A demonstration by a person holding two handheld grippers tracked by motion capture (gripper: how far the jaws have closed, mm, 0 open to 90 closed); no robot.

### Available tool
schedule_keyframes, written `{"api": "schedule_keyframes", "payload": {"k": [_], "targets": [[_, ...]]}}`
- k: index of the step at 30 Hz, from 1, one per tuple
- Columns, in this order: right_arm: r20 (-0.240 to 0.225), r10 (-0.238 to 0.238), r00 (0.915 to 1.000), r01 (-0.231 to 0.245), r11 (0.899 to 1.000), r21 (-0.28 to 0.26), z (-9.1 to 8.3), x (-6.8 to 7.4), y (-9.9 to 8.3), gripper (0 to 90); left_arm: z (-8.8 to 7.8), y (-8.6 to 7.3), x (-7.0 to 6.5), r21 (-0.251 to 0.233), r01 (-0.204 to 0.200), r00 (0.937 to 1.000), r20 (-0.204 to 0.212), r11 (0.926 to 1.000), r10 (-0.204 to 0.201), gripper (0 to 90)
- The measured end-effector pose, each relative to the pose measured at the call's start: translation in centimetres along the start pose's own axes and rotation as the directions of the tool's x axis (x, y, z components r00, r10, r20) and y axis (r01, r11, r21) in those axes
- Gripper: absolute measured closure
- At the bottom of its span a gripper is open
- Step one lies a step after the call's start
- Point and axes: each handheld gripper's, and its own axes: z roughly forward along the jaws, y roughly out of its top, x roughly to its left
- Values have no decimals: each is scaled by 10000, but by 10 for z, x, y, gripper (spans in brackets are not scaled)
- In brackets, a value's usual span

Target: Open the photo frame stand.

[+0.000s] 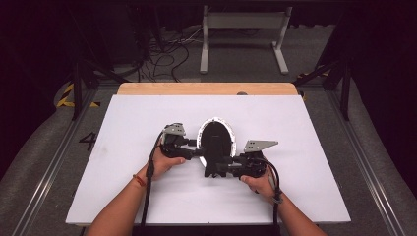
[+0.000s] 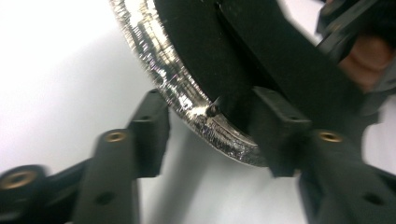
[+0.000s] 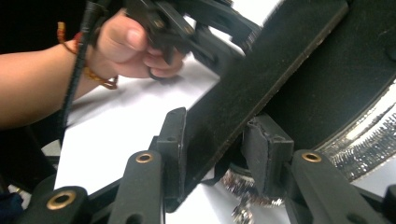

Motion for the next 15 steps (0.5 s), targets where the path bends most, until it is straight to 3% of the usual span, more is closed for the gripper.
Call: {"api": "schedule_keyframes", "payload": {"k": [6,12,15], "targets": [[188,257,9995,-257,9997,-12,1,-4,0,650,-8,7,-13,-176,-726,9947,-745,9972,711,624],[431,272,9987,-269,9996,-69,1,0,4,693,-12,9,-27,-207,-1719,9759,-1403,9849,1673,633],[514,266,9983,-262,9996,-87,0,2,5,710,-14,7,-33,-204,-1976,9687,-1576,9801,1920,643]]}}
